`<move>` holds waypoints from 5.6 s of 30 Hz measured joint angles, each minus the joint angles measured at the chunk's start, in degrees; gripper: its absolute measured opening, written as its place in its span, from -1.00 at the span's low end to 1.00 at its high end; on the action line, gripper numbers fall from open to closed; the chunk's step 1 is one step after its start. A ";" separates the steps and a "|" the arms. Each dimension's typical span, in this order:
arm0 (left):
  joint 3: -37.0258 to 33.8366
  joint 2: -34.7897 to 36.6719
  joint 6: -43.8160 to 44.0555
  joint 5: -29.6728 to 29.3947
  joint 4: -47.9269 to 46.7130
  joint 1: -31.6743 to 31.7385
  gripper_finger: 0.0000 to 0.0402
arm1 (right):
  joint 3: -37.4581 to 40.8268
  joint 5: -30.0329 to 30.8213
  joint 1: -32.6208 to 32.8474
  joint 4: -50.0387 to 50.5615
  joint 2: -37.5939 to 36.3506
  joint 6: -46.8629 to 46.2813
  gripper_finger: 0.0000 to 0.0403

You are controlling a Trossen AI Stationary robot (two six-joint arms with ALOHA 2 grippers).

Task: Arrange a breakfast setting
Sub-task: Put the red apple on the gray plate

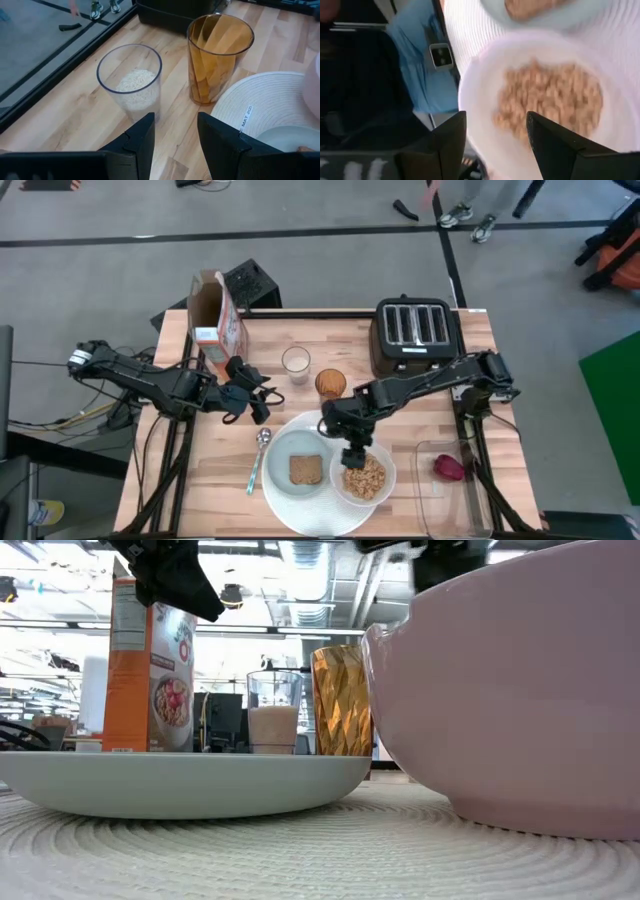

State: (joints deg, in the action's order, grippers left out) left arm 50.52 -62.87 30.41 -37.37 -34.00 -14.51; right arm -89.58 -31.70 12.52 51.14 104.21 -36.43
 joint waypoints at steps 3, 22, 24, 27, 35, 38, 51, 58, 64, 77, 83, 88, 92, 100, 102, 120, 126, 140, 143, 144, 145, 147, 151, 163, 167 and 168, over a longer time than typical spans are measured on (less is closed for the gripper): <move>0.00 0.00 0.00 -0.01 0.01 0.01 -0.32 | -0.04 1.07 1.87 3.80 -0.85 -2.17 0.12; 0.00 0.00 -1.92 0.00 0.06 0.00 -0.32 | -0.02 24.08 19.36 17.22 -6.18 -29.93 0.11; 0.00 0.00 -2.28 0.05 -0.04 0.01 -0.32 | -0.02 27.59 21.13 20.03 -7.08 -34.01 0.11; -0.02 0.00 -3.22 0.04 0.27 -0.01 -0.32 | -0.03 31.65 24.34 25.12 -8.39 -40.61 0.11; -0.02 0.00 -3.26 0.03 0.18 0.01 -0.32 | -0.04 33.57 29.67 37.94 -8.52 -46.91 0.11; -0.02 0.00 -3.26 0.03 0.14 0.01 -0.32 | 0.41 33.64 30.86 38.69 -8.65 -48.61 0.11; -0.02 0.00 -3.26 -0.03 0.29 0.00 -0.32 | 9.76 31.52 38.23 34.87 -9.27 -61.96 0.11; -0.02 0.00 -3.26 -0.12 0.35 -0.02 -0.32 | 11.23 33.42 41.71 31.26 -12.36 -71.81 0.08; -0.02 0.00 -3.21 -0.14 0.43 0.01 -0.32 | 11.21 38.95 42.30 30.03 -14.95 -73.10 0.00; -0.02 0.00 -2.97 -0.12 0.46 -0.01 -0.32 | 11.21 36.32 41.83 29.76 -14.98 -69.61 0.31; -0.02 0.00 -2.97 -0.10 0.44 -0.01 -0.32 | 11.21 34.54 41.87 30.02 -14.96 -69.59 0.56; -0.02 0.00 -2.98 -0.10 0.42 0.00 -0.32 | 12.36 31.14 42.01 29.55 -14.95 -69.45 0.77; -0.04 0.00 -2.99 -0.08 0.34 -0.01 -0.32 | 13.61 29.21 42.89 29.20 -14.92 -70.09 0.89; -0.04 0.00 -3.17 -0.06 0.33 -0.01 -0.32 | 18.71 27.88 43.60 26.78 -14.92 -71.55 0.91; -0.04 0.00 -3.15 -0.06 0.33 -0.01 -0.32 | 20.73 27.05 43.77 25.44 -14.92 -71.51 0.91; -0.04 0.00 -2.57 -0.06 0.53 -0.01 -0.32 | 36.19 22.27 45.84 13.41 -14.92 -64.07 0.91; -0.04 0.00 -1.88 -0.06 0.55 0.01 -0.32 | 39.12 23.13 44.19 9.15 -14.92 -61.14 0.91; -0.04 0.00 -1.46 -0.06 0.52 0.01 -0.32 | 41.81 24.30 42.44 4.72 -14.94 -59.07 0.91; -0.04 0.00 -1.46 -0.06 0.53 0.01 -0.32 | 41.81 24.19 42.44 4.69 -14.94 -59.09 0.91; -0.04 0.00 -1.46 -0.06 0.53 -0.02 -0.32 | 41.81 24.19 42.44 4.70 -14.94 -59.09 0.91; -0.04 0.00 -1.46 -0.06 0.53 -0.02 -0.32 | 41.81 24.17 42.44 4.66 -14.94 -59.16 0.91; -0.04 0.00 -1.46 -0.06 0.51 -0.01 -0.32 | 41.81 24.17 42.44 4.60 -14.94 -59.42 0.91; -0.04 0.00 -1.46 -0.06 0.53 0.00 -0.32 | 41.81 23.38 42.44 4.08 -14.94 -59.48 0.90; -0.04 -0.01 -1.46 -0.07 0.51 0.01 -0.32 | 41.79 22.38 42.31 0.19 -14.89 -57.56 0.81; -0.04 0.00 -1.49 -0.20 0.51 0.00 -0.32 | 41.75 22.59 41.99 -0.21 -14.92 -56.38 0.81; -0.04 0.00 -1.49 -0.46 0.51 -0.02 -0.32 | 41.75 22.60 41.85 -0.10 -14.92 -56.46 0.81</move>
State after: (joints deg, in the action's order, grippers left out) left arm 50.48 -62.87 28.93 -37.83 -33.50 -14.52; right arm -47.83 -9.10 54.37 51.05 89.30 -92.89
